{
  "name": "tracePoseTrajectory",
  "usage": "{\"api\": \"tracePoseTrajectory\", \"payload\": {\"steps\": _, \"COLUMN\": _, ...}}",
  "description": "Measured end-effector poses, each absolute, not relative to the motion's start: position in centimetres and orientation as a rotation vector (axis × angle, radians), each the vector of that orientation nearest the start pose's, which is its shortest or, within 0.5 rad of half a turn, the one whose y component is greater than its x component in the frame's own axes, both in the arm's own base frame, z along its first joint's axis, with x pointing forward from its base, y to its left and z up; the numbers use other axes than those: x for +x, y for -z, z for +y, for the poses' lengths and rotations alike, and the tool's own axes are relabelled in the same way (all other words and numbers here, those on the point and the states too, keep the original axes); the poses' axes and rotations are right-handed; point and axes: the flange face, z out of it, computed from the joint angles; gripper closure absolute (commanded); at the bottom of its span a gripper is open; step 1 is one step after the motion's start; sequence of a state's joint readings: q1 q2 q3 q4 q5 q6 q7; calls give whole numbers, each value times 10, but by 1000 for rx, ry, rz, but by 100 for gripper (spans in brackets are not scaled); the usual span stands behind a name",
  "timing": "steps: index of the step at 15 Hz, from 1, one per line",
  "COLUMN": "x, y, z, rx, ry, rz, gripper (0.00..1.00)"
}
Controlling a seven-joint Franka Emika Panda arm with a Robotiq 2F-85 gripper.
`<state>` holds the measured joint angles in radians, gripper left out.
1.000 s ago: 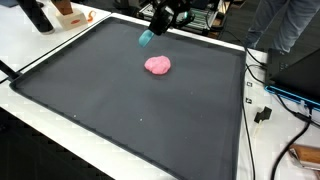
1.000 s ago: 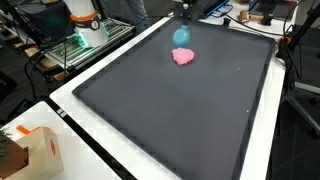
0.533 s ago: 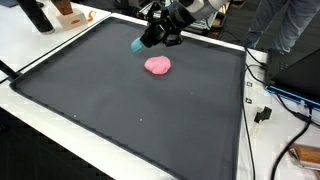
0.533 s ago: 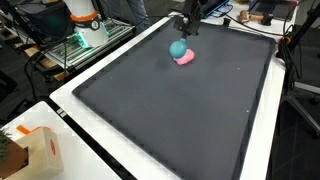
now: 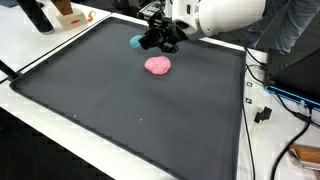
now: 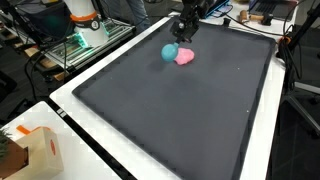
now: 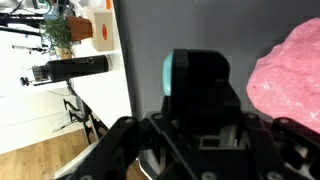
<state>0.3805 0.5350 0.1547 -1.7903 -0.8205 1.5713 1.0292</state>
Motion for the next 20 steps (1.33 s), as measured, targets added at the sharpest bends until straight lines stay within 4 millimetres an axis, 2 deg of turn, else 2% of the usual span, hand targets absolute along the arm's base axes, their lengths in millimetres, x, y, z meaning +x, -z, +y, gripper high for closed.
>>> {"api": "tracePoseTrajectory", "payload": {"steps": 9, "x": 554, "y": -211, "z": 223, "rx": 2073, "ry": 43, "rz": -217, "gripper": 75}}
{"api": "tracePoseTrajectory", "payload": {"steps": 20, "x": 566, "y": -197, "z": 202, "rx": 2031, "ry": 61, "rz": -244, "gripper": 75}}
